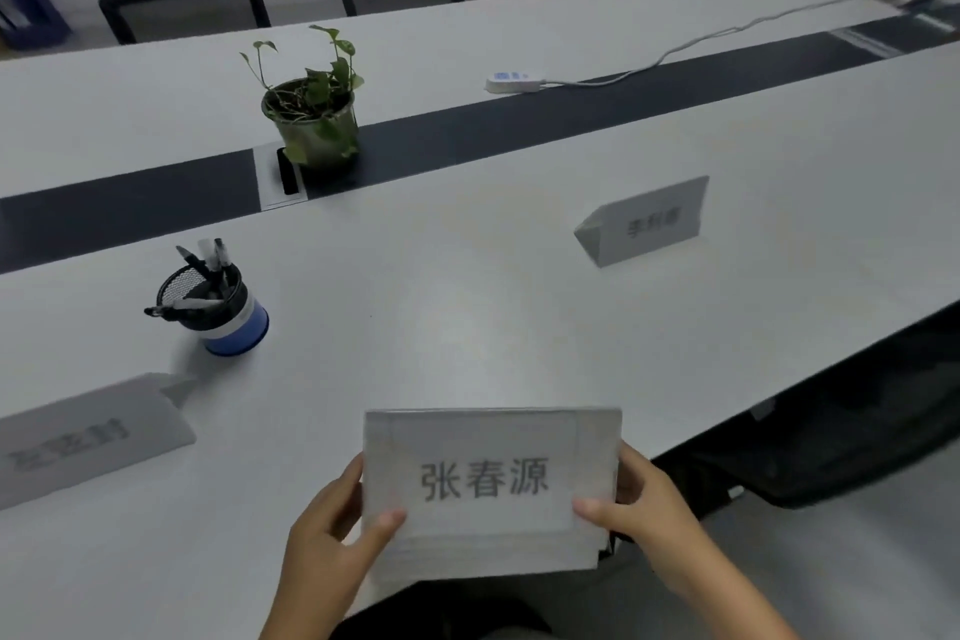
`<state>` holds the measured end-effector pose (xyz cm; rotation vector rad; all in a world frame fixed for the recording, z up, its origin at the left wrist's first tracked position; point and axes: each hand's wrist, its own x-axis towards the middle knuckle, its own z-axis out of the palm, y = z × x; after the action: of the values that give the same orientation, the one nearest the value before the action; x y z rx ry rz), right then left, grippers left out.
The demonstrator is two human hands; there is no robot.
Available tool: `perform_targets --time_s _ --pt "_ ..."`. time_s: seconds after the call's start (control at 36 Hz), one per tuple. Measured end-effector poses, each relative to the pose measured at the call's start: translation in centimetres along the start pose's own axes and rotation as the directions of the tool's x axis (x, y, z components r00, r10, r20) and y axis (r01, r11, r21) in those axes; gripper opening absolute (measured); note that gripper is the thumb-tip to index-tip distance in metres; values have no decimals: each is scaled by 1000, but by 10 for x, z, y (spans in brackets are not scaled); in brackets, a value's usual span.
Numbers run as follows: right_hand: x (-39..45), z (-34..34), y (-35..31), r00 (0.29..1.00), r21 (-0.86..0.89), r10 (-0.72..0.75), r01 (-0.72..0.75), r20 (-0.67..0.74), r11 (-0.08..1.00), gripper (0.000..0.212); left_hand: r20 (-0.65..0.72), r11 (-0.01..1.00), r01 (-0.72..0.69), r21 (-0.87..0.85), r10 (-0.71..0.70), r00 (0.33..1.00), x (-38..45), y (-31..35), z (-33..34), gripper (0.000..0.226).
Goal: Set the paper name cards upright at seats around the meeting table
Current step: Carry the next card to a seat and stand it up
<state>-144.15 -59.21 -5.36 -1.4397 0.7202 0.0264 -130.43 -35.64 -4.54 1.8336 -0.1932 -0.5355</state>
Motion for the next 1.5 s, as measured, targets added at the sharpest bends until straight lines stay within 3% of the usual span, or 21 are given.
perform_targets --time_s 0.08,0.19,0.31,0.39,0.44,0.5,0.58,0.67,0.75,0.81,0.97,1.33,1.39,1.5 --pt "-36 -12 25 999 28 -32 32 -4 999 88 3 1000 12 8 -12 1000 -38 -6 14 54" --pt "-90 -45 63 997 45 -66 68 -36 997 90 54 999 25 -23 -24 998 -90 -13 54 58" --pt "-153 -92 108 994 82 -31 40 -106 996 76 169 996 76 47 -83 982 -137 -24 115 59" --pt "-210 -135 159 977 146 49 -18 -209 989 100 304 989 60 133 -98 948 -166 -35 168 57" --pt "-250 -159 195 940 203 118 -54 -320 978 121 414 985 40 166 -106 904 -182 -37 205 56" --pt "-285 -181 220 885 251 167 -59 -435 966 126 520 980 8 199 -112 847 -196 -34 242 55" --pt "-329 -212 239 788 293 210 -39 -579 955 103 647 975 -29 218 -123 752 -215 -23 299 53" --pt "-353 -241 246 723 313 219 -4 -656 950 94 712 972 -42 230 -139 688 -229 -15 348 55" --pt "-360 -273 253 661 341 251 8 -707 940 68 731 967 -41 252 -162 663 -234 -9 391 57" --pt "-357 -295 256 632 345 273 -9 -726 938 63 740 963 -44 265 -174 650 -232 -4 419 58" --pt "-330 -384 263 566 366 340 -72 -751 928 69 781 967 -66 247 -159 604 -204 16 522 51" --pt "-278 -626 226 486 365 304 35 -820 930 59 877 975 -150 162 -72 475 -135 121 774 51" --pt "-272 -657 227 487 374 312 34 -816 927 64 883 975 -147 169 -83 462 -128 128 806 51" --pt "-258 -725 238 513 405 343 9 -786 914 98 868 971 -100 217 -145 474 -111 128 869 54"
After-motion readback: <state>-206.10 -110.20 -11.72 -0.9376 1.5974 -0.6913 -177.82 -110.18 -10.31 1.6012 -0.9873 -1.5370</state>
